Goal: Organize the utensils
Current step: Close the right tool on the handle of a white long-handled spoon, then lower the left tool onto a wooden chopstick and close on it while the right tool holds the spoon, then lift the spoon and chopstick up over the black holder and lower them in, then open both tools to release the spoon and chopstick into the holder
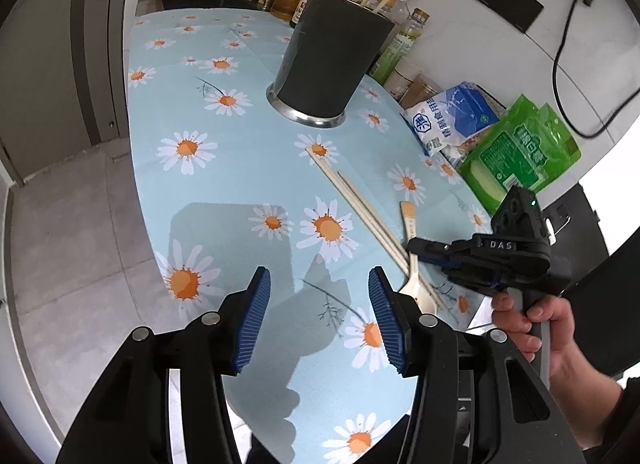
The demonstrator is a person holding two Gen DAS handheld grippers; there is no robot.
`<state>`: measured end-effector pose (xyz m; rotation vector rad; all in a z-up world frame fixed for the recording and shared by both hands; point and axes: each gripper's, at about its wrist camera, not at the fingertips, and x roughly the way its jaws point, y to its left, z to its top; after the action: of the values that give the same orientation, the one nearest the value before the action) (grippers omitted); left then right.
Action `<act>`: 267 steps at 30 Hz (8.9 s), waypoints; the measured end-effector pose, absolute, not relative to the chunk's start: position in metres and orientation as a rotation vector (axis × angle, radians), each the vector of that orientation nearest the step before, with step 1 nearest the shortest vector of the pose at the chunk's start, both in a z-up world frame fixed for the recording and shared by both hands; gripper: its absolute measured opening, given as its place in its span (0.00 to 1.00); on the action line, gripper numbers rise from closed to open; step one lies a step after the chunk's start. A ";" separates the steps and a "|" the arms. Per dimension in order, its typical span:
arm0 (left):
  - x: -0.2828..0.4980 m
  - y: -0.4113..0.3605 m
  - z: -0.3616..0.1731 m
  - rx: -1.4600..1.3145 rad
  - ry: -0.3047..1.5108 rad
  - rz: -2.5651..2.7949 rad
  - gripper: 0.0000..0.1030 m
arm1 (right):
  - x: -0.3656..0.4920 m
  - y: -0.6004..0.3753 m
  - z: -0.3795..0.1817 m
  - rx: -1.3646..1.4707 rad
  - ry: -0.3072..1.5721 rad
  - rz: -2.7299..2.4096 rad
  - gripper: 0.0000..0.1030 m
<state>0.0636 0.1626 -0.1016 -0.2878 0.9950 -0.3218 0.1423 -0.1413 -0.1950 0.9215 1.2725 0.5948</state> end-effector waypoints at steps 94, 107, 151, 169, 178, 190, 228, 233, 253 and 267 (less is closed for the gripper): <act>0.201 0.029 -0.154 -0.285 1.329 0.325 0.04 | 0.257 -0.209 -0.091 0.660 1.438 1.208 0.05; 0.159 0.069 -0.138 -0.360 1.257 0.296 0.03 | 0.255 -0.192 -0.089 0.594 1.424 1.193 0.05; 0.198 0.138 0.055 -0.409 0.535 -0.194 0.03 | 0.335 -0.102 0.051 0.438 0.892 1.012 0.05; 0.259 0.145 0.090 -0.307 0.275 -0.278 0.03 | 0.384 -0.070 0.093 0.365 0.619 1.010 0.05; 0.281 0.155 0.060 -0.338 0.202 -0.310 0.03 | 0.394 -0.065 0.080 0.377 0.552 0.992 0.05; 0.285 0.151 0.010 -0.339 0.178 -0.355 0.03 | 0.379 -0.061 0.036 0.331 0.504 0.925 0.05; 0.263 0.153 -0.024 -0.317 0.310 -0.369 0.16 | 0.341 -0.082 0.012 0.379 0.580 0.844 0.17; 0.246 0.159 -0.001 -0.303 0.305 -0.340 0.16 | 0.324 -0.092 0.037 0.314 0.551 0.873 0.19; 0.141 0.128 0.035 -0.287 0.433 -0.285 0.16 | 0.251 -0.110 0.065 0.173 0.652 0.976 0.22; 0.102 0.120 -0.028 -0.390 0.629 -0.200 0.16 | 0.230 -0.092 -0.011 0.095 1.030 0.944 0.23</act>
<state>0.1016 0.1197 -0.0279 -0.3901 0.6285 -0.2002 0.2300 -0.0925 -0.0106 0.0947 1.0298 0.9437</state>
